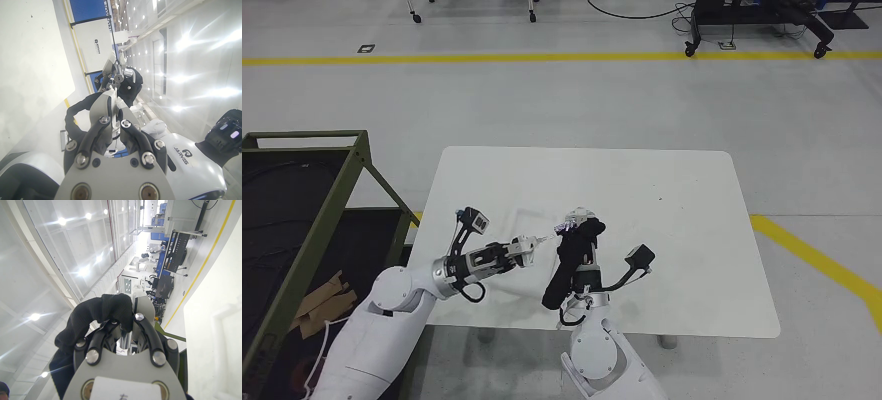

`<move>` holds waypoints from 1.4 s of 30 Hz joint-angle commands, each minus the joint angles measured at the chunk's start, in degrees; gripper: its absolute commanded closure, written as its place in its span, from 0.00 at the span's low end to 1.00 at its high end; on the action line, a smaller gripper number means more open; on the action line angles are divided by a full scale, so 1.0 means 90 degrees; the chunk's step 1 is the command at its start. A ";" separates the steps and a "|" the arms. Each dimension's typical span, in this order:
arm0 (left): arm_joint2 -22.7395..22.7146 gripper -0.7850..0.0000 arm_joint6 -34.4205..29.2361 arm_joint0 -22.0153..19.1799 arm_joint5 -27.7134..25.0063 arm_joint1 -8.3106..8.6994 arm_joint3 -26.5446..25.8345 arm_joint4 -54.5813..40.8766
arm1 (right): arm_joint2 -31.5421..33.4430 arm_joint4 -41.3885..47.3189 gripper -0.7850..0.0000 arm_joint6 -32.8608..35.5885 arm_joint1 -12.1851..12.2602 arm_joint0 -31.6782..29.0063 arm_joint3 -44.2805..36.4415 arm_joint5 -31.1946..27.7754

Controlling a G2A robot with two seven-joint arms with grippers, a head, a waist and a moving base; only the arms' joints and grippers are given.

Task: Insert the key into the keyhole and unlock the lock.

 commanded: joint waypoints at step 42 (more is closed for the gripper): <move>0.0019 1.00 0.0200 -0.0051 -0.0029 -0.0119 -0.0005 0.0046 | 0.0000 0.0000 1.00 0.0000 0.0000 0.0000 0.0000 0.0000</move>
